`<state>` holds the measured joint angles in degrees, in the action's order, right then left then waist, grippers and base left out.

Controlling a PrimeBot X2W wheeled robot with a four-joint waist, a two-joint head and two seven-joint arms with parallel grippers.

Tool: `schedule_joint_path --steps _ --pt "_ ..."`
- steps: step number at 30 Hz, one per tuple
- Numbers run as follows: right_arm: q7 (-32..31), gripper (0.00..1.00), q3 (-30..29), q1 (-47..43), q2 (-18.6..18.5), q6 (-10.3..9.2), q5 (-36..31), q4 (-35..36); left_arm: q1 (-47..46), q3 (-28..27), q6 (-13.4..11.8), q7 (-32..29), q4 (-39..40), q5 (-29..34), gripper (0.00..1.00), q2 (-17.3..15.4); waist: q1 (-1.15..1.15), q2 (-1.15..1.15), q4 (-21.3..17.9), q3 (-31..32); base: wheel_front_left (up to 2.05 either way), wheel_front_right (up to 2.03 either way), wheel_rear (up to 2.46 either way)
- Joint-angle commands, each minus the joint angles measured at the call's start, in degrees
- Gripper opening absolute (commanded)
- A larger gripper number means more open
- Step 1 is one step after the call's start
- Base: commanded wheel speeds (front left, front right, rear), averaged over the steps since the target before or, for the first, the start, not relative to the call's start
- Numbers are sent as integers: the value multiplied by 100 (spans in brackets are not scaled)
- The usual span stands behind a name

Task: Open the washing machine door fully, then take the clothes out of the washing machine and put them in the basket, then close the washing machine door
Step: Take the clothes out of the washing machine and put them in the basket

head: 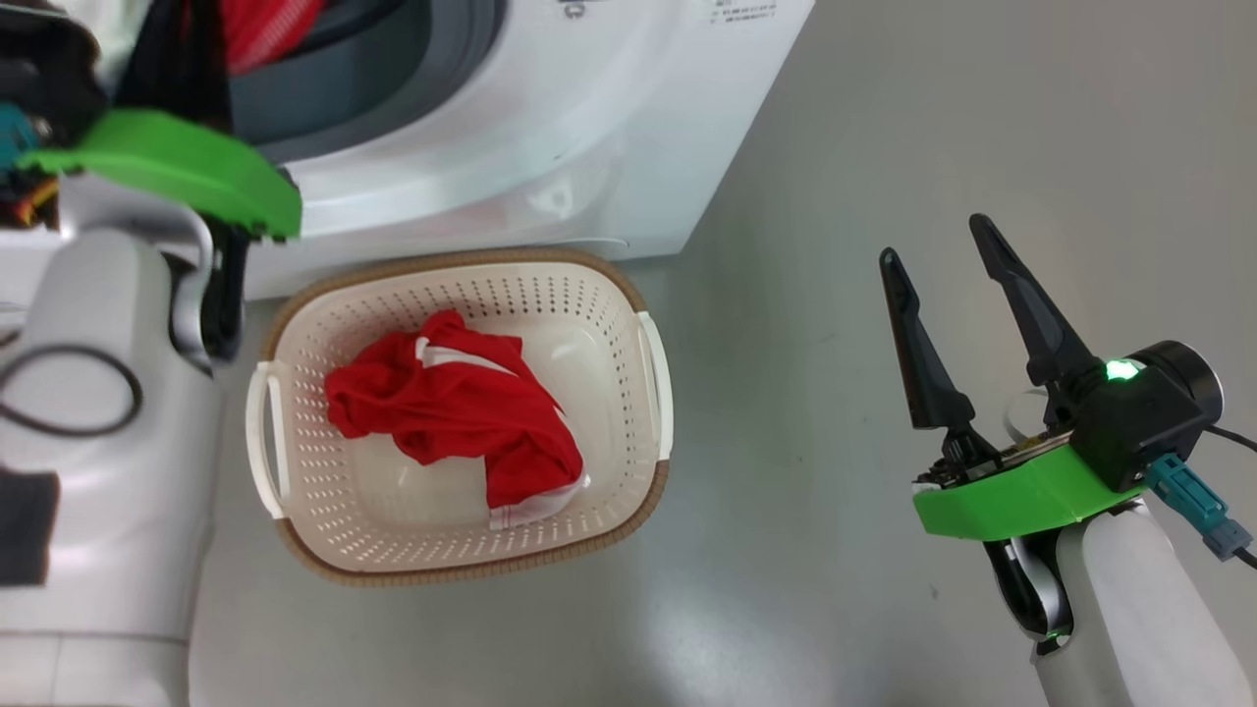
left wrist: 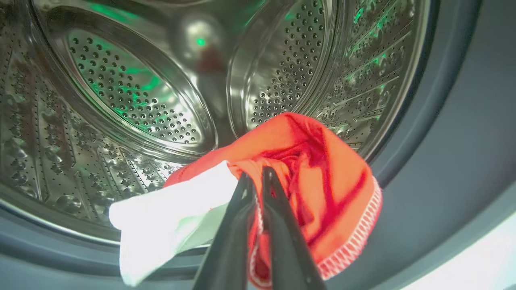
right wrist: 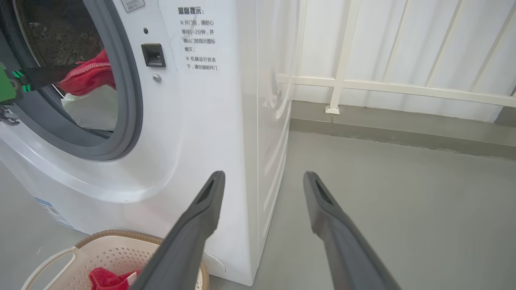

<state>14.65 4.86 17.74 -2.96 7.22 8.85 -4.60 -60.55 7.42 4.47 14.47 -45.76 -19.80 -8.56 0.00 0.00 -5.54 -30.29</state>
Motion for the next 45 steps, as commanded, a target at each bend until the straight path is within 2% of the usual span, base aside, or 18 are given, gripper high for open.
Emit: schedule_joint_path --steps 1,12,26,37,45 --pt "35 100 116 -112 8 26 -80 112 167 -170 -95 51 332 90 0 -225 0 0 44 104 0 0 0" --pt "35 100 30 -204 8 26 -63 62 1168 -378 -128 52 1277 317 0 -52 0 0 147 489 0 0 0" --pt "35 100 -39 -407 8 26 -5 -22 2242 -516 -106 52 2026 476 0 116 0 0 189 1123 0 0 0" --pt "35 100 -59 -679 8 26 12 -58 3063 -493 -81 52 2294 449 0 178 0 0 177 1652 0 0 0" --pt "35 100 -87 -819 8 26 65 -17 3558 -396 -104 -99 2498 358 0 231 0 0 222 1764 0 0 0"
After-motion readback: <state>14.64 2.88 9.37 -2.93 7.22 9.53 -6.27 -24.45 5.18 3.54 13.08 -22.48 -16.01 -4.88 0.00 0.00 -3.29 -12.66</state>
